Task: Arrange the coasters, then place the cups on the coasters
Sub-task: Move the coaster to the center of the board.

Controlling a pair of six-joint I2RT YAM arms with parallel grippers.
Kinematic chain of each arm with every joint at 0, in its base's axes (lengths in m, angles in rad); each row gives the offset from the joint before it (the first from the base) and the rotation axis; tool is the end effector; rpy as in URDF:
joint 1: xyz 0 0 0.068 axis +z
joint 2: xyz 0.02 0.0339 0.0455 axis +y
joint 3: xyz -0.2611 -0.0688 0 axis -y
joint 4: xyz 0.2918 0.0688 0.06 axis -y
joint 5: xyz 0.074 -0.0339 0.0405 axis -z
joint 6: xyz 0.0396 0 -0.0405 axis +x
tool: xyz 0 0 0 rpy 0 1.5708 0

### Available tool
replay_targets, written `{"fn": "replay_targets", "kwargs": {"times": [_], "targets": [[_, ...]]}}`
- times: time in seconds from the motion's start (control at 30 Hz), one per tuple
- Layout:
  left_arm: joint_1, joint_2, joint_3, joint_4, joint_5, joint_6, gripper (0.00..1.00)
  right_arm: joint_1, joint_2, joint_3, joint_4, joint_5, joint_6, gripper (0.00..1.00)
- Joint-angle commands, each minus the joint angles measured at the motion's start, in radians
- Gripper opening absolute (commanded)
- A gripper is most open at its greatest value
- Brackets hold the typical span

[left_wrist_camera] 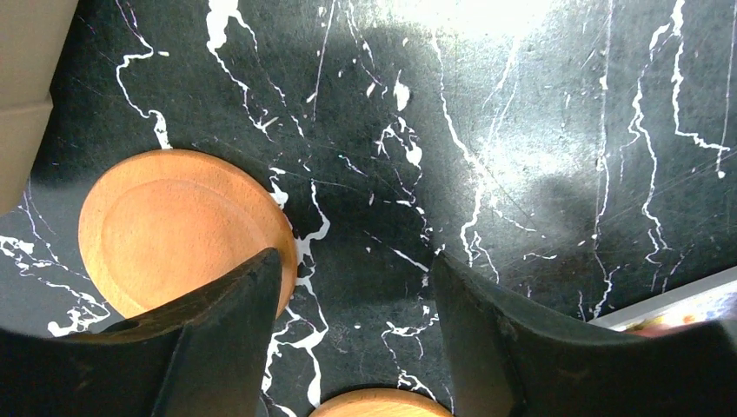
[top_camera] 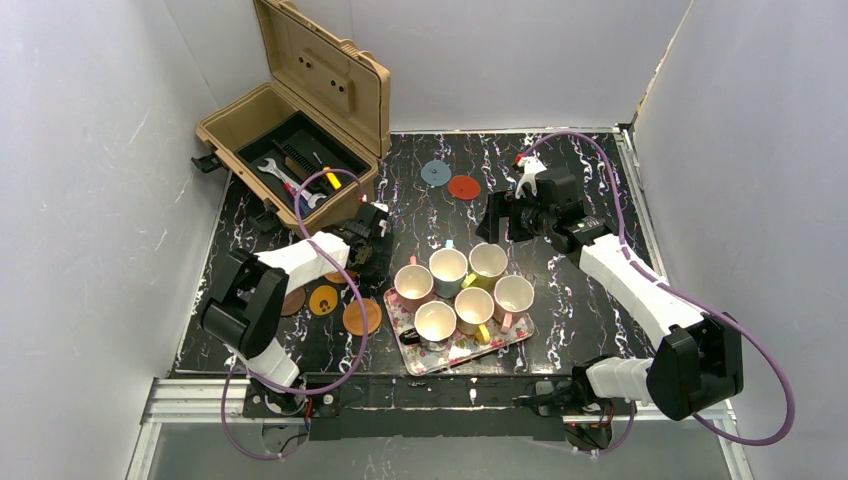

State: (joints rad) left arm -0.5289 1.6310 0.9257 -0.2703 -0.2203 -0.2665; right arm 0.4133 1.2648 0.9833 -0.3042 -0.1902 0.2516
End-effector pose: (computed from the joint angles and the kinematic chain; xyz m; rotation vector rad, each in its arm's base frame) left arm 0.3151 -0.1742 0.1374 0.2440 2.5002 -0.0422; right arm 0.3014 0.1404 0.2766 -0.2901 2.1847 0.5839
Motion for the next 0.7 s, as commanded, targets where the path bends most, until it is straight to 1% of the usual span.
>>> {"fn": "replay_targets", "kwargs": {"times": [0.0, 0.3, 0.37, 0.47, 0.57, 0.67], "targets": [[0.006, 0.009, -0.023, 0.032, 0.039, -0.037, 0.61, -0.003, -0.033, -0.018, 0.022, -0.014, -0.002, 0.99], [0.001, 0.013, -0.033, 0.069, 0.090, -0.045, 0.61, -0.003, -0.036, -0.023, 0.023, -0.009, -0.003, 0.99], [-0.009, 0.008, -0.025, 0.063, 0.067, -0.046, 0.61, -0.004, -0.036, -0.021, 0.023, -0.010, -0.003, 0.99], [-0.014, -0.046, -0.029, 0.054, 0.012, -0.047, 0.61, -0.003, -0.032, -0.018, 0.017, -0.009, -0.004, 0.99], [-0.014, -0.115, -0.018, 0.029, -0.014, -0.011, 0.62, -0.003, -0.029, -0.017, 0.017, -0.008, -0.005, 0.99], [-0.014, -0.141, 0.010, -0.021, -0.002, 0.074, 0.66, -0.004, -0.024, -0.017, 0.019, -0.011, -0.004, 0.99]]}}
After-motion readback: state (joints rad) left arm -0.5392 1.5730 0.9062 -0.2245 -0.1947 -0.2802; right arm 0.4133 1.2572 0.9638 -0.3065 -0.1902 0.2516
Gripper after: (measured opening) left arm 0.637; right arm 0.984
